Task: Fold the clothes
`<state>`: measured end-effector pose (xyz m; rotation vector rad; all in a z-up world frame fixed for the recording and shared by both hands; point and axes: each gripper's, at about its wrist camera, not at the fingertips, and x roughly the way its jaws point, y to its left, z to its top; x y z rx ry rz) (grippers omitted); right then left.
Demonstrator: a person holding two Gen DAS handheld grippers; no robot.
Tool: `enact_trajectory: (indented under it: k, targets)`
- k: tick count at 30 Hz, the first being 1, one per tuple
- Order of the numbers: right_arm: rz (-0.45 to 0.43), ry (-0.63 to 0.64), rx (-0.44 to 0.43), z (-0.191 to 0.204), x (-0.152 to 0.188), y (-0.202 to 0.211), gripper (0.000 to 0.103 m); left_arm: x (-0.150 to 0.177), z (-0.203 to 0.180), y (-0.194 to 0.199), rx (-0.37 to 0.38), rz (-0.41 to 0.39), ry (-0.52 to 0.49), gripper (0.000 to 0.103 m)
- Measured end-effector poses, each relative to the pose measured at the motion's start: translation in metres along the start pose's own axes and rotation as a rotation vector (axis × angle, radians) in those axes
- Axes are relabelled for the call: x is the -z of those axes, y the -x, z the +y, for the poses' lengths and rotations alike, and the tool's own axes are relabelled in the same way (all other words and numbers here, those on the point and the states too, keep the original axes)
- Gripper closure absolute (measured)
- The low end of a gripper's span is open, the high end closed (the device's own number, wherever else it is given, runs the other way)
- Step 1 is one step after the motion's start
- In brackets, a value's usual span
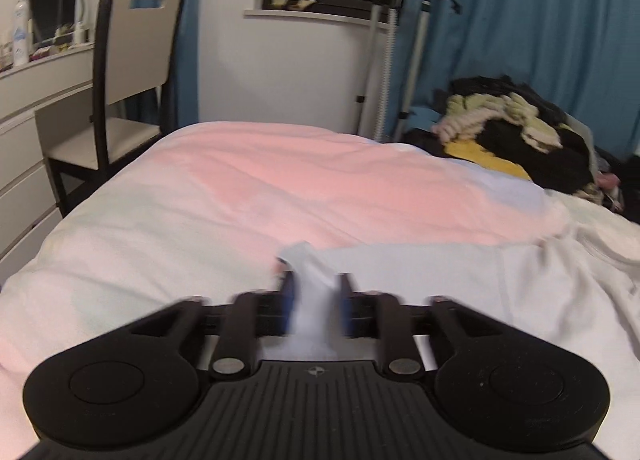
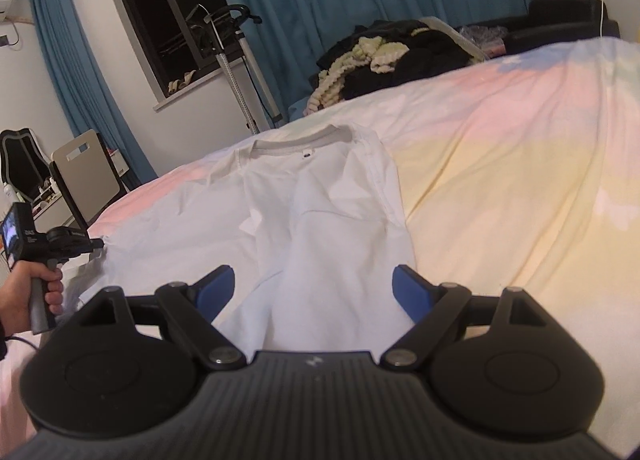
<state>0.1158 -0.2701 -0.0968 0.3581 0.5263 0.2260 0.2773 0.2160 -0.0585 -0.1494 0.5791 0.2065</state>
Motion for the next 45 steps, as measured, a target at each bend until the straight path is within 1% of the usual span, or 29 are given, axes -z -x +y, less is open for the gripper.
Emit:
enact_trajectory:
  k: [1, 2, 6, 8, 9, 11, 13, 15, 17, 22, 25, 29, 32, 36, 41, 44, 45]
  targets:
    - [-0.005, 0.004, -0.001, 0.002, -0.001, 0.002, 0.016, 0.001, -0.005, 0.01, 0.01, -0.018, -0.021, 0.049]
    - [-0.01, 0.007, -0.002, 0.003, -0.001, 0.003, 0.016, 0.003, -0.01, 0.02, 0.028, -0.035, -0.037, 0.049]
    - [-0.034, 0.025, -0.012, 0.009, -0.004, 0.014, 0.016, 0.011, -0.031, 0.058, 0.071, -0.036, -0.089, 0.042]
    - [-0.047, 0.034, -0.02, 0.013, -0.005, 0.02, 0.016, 0.017, -0.044, 0.081, 0.108, -0.055, -0.12, 0.035]
    - [-0.052, 0.039, -0.023, 0.015, -0.005, 0.023, 0.016, 0.02, -0.051, 0.092, 0.127, -0.063, -0.124, 0.03]
    - [-0.062, 0.05, -0.03, 0.018, -0.005, 0.029, 0.016, 0.027, -0.064, 0.116, 0.17, -0.084, -0.135, 0.027]
    - [-0.068, 0.059, -0.037, 0.02, -0.005, 0.035, 0.016, 0.035, -0.078, 0.137, 0.205, -0.101, -0.139, 0.021]
    - [-0.073, 0.065, -0.046, 0.022, -0.004, 0.039, 0.016, 0.047, -0.091, 0.154, 0.236, -0.109, -0.128, 0.017]
    - [-0.08, 0.075, -0.051, 0.025, -0.004, 0.045, 0.016, 0.058, -0.105, 0.168, 0.262, -0.107, -0.118, 0.015]
    - [-0.09, 0.079, -0.073, 0.029, -0.003, 0.056, 0.016, 0.09, -0.14, 0.196, 0.301, -0.099, -0.147, 0.012]
    - [-0.091, 0.103, -0.066, 0.033, 0.001, 0.061, 0.016, 0.111, -0.148, 0.202, 0.329, -0.092, -0.114, 0.011]
    - [-0.072, 0.085, -0.082, 0.033, 0.004, 0.062, 0.016, 0.128, -0.154, 0.203, 0.339, -0.088, -0.13, 0.011]
    - [-0.062, 0.104, -0.074, 0.036, 0.005, 0.056, 0.016, 0.13, -0.157, 0.2, 0.323, -0.097, -0.151, 0.01]
    - [-0.044, 0.113, -0.056, 0.036, 0.006, 0.044, 0.016, 0.132, -0.155, 0.196, 0.318, -0.081, -0.132, 0.01]
    - [0.008, 0.061, -0.018, 0.02, 0.01, 0.024, 0.016, 0.134, -0.152, 0.193, 0.301, -0.053, -0.114, 0.01]
    - [0.03, 0.074, -0.004, 0.017, 0.014, 0.012, 0.018, 0.135, -0.15, 0.191, 0.291, -0.037, -0.103, 0.009]
    - [0.038, 0.091, -0.009, 0.018, 0.015, 0.009, 0.022, 0.136, -0.149, 0.19, 0.288, -0.031, -0.099, 0.009]
